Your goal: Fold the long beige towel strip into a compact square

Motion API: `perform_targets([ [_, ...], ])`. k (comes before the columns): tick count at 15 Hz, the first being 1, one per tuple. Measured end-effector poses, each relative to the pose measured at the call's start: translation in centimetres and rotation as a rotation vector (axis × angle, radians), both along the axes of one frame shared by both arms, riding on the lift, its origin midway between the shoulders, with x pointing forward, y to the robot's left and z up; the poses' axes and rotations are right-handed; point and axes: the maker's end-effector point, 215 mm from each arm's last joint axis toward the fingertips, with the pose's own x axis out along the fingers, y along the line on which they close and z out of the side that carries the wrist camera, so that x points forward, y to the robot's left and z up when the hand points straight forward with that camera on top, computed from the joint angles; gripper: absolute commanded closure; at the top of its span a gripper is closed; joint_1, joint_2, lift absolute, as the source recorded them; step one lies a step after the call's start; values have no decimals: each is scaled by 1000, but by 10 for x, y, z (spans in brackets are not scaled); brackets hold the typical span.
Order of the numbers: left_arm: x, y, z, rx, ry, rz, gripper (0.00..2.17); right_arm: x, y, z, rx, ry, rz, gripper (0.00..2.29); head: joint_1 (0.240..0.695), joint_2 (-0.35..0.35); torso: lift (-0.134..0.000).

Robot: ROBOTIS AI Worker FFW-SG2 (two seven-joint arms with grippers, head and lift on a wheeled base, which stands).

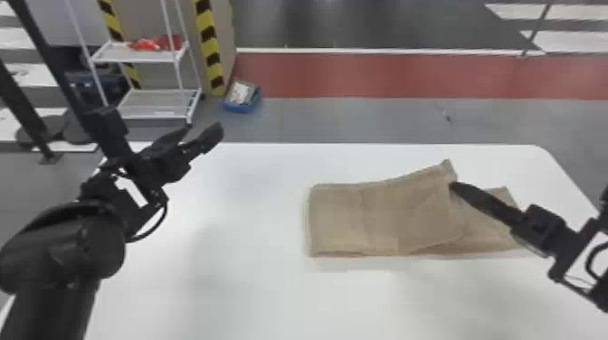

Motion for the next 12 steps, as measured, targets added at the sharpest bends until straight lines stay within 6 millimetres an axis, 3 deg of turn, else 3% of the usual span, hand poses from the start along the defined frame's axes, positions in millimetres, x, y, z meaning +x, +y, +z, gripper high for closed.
perform_targets([
  [3, 0, -10, -3, -2, 6, -13, 205, 3, -7, -20, -21, 21, -12, 1396, 695, -56, -124],
  [6, -2, -15, -8, 1, 19, -20, 205, 4, -14, -17, -17, 14, -20, 1396, 695, -68, -124],
  [9, -4, -12, -11, 2, 24, -16, 205, 0, -44, -4, -9, 14, -46, 1396, 695, -96, -124],
  [12, -4, -7, -10, 5, 24, -10, 205, -4, -89, 6, -37, 19, -91, 1396, 690, -127, -124],
])
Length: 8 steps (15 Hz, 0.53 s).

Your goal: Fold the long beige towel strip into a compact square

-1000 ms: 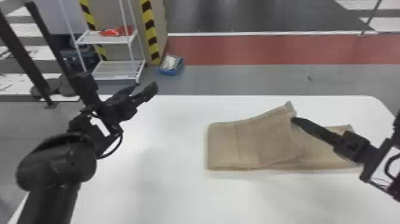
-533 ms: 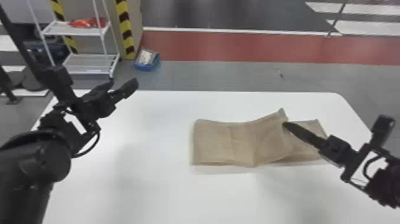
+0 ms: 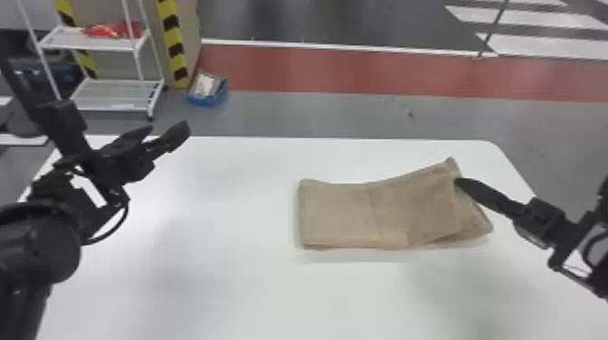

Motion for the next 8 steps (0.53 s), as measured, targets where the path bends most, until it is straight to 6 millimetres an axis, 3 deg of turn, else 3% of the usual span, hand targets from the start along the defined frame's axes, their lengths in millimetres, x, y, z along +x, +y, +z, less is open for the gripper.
perform_targets([
  [3, -1, 0, -1, 0, 2, -3, 205, 3, -20, -12, -13, 24, -24, 1396, 694, -153, -124],
  [5, -2, -2, -4, 0, 6, -5, 205, 10, -21, -23, -25, 26, -24, 1396, 695, -155, -124],
  [8, -4, -1, -8, -1, 12, -3, 205, 19, -17, -7, -12, -19, -6, 1396, 690, -148, -124],
])
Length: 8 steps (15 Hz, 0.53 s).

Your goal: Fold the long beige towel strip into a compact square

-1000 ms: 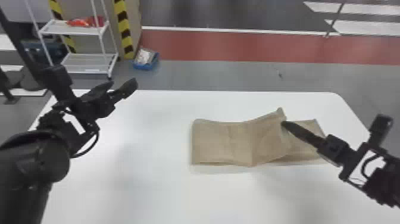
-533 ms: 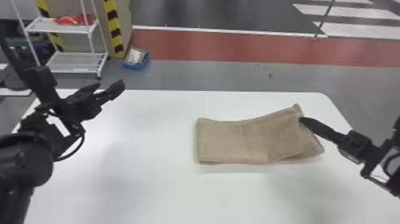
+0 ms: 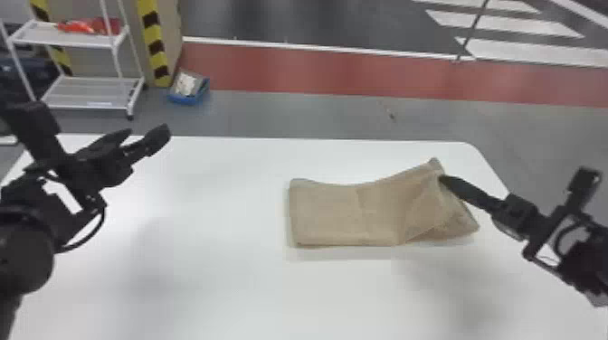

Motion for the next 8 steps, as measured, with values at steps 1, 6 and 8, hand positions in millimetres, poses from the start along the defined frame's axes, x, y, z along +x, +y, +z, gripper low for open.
perform_targets([
  [1, -1, 1, -2, 0, 4, 3, 205, 2, 0, 9, 16, -19, 6, 1396, 686, -147, -124],
  [6, -3, 1, -6, 5, 15, 4, 205, -8, -60, 26, 65, -69, -92, 1396, 679, -201, -124],
  [8, -3, 0, -7, 9, 16, 1, 205, -8, -85, 19, 43, -57, -129, 1396, 680, -223, -124],
])
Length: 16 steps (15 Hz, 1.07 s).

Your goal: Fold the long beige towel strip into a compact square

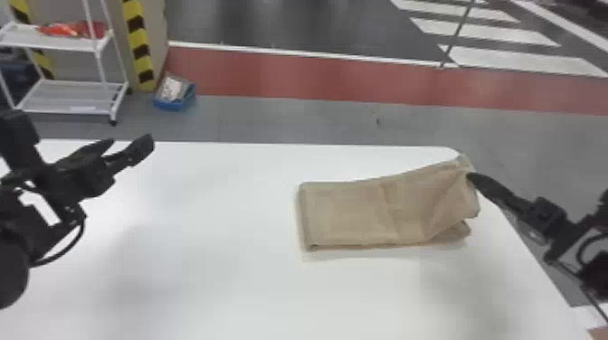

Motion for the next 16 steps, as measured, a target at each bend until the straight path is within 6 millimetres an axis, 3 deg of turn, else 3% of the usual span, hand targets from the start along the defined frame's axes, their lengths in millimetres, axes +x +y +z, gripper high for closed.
perform_targets([
  [3, -2, -4, -3, 3, 4, -8, 205, 10, -22, -26, -66, 39, -41, 1366, 690, -246, -124],
  [4, -3, -3, -5, 3, 7, -9, 205, 12, -26, -34, -88, 50, -53, 1210, 693, -250, -124],
  [5, -4, -2, -8, 3, 13, -7, 201, 15, -30, -42, -120, 66, -64, 751, 695, -253, -124],
  [6, -5, 0, -10, 3, 19, -5, 198, 17, -33, -48, -151, 80, -73, 53, 695, -254, -124],
  [11, -8, 2, -15, 5, 31, -3, 167, 8, -43, -56, -196, 95, -98, 46, 695, -260, -124],
  [16, -14, -19, -21, -5, 78, -46, 167, -22, -52, -54, -226, 104, -104, 66, 695, -298, -124],
])
